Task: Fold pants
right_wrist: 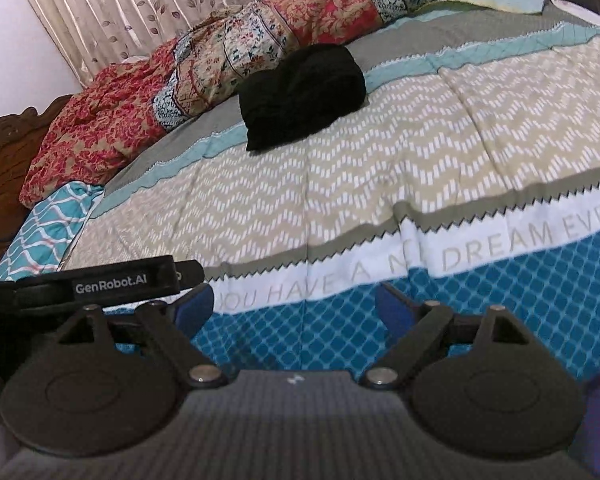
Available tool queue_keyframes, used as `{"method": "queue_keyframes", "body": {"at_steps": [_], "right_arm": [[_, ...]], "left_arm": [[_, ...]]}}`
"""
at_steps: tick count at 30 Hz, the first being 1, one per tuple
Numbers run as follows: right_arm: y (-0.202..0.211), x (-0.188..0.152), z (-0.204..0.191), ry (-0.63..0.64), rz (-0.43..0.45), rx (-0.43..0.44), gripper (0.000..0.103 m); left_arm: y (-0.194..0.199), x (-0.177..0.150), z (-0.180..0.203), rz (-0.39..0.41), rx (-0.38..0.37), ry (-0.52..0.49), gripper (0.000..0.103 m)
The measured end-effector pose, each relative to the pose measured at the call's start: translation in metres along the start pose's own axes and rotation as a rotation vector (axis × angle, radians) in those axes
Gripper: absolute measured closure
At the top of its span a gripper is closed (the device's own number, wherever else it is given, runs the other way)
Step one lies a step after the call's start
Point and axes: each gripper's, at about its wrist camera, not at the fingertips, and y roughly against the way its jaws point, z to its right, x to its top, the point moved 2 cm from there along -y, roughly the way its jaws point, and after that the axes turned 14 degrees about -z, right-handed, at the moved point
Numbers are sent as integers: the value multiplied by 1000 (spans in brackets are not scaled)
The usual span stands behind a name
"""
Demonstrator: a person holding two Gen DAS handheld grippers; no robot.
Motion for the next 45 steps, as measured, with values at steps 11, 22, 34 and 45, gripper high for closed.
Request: {"method": "queue_keyframes", "body": {"at_steps": [11, 22, 34, 45], "right_arm": [[-9, -12, 1, -21, -60, -39, 9], [-14, -13, 4, -44, -86, -50, 9], [-19, -16, -3, -31, -109, -50, 8], [-23, -17, -4, -47, -126, -53, 8]], "left_arm": [[-10, -8, 1, -44, 36, 7, 0], [-13, -9, -11, -6, 148, 23, 0], [-16, -16, -20, -17, 208, 24, 0], [-15, -18, -31, -12, 240, 37, 0]]}}
